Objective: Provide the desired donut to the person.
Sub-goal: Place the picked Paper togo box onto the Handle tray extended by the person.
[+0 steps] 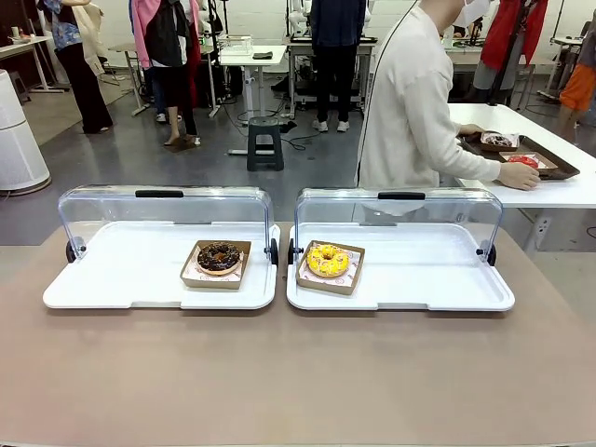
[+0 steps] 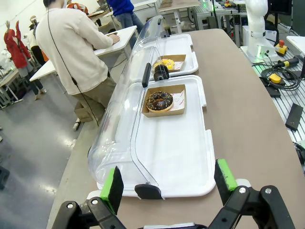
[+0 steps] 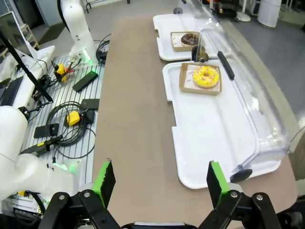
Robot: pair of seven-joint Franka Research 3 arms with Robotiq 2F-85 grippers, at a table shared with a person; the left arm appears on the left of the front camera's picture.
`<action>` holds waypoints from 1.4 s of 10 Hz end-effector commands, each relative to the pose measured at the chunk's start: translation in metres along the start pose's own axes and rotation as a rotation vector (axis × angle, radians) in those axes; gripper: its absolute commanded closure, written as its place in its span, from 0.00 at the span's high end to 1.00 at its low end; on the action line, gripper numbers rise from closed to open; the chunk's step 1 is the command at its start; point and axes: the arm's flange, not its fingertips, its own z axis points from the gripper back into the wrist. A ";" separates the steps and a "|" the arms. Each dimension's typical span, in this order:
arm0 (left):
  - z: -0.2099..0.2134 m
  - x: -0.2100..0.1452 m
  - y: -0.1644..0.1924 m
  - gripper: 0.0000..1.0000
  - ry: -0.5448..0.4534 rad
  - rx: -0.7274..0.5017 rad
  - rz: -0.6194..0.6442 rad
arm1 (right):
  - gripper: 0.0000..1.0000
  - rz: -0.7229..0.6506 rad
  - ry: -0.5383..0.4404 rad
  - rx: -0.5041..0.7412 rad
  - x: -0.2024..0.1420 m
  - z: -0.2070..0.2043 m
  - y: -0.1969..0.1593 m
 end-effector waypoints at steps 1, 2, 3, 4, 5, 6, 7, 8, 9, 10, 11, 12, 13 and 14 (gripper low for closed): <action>-0.001 0.003 -0.001 1.00 -0.002 0.000 -0.004 | 1.00 0.005 -0.011 0.006 0.000 -0.001 0.000; -0.001 0.003 -0.001 1.00 -0.002 0.000 -0.004 | 1.00 0.005 -0.011 0.006 0.000 -0.001 0.000; -0.001 0.003 -0.001 1.00 -0.002 0.000 -0.004 | 1.00 0.005 -0.011 0.006 0.000 -0.001 0.000; -0.001 0.003 -0.001 1.00 -0.002 0.000 -0.004 | 1.00 0.005 -0.011 0.006 0.000 -0.001 0.000; -0.001 0.003 -0.001 1.00 -0.002 0.000 -0.004 | 1.00 0.005 -0.011 0.006 0.000 -0.001 0.000; -0.001 0.003 -0.001 1.00 -0.002 0.000 -0.004 | 1.00 0.005 -0.011 0.006 0.000 -0.001 0.000; -0.001 0.003 -0.001 1.00 -0.002 0.000 -0.004 | 1.00 0.005 -0.011 0.006 0.000 -0.001 0.000; -0.001 0.003 -0.001 1.00 -0.002 0.000 -0.004 | 1.00 0.005 -0.011 0.006 0.000 -0.001 0.000; -0.001 0.003 -0.001 1.00 -0.002 0.000 -0.004 | 1.00 0.005 -0.011 0.006 0.000 -0.001 0.000; -0.001 0.003 -0.001 1.00 -0.002 0.000 -0.004 | 1.00 0.005 -0.011 0.006 0.000 -0.001 0.000; -0.001 0.003 -0.001 1.00 -0.002 0.000 -0.004 | 1.00 0.005 -0.011 0.006 0.000 -0.001 0.000; -0.001 0.003 -0.001 1.00 -0.002 0.000 -0.004 | 1.00 0.005 -0.011 0.006 0.000 -0.001 0.000; -0.001 0.003 -0.001 1.00 -0.002 0.000 -0.004 | 1.00 0.005 -0.011 0.006 0.000 -0.001 0.000; -0.001 0.003 -0.001 1.00 -0.002 0.000 -0.004 | 1.00 0.005 -0.011 0.006 0.000 -0.001 0.000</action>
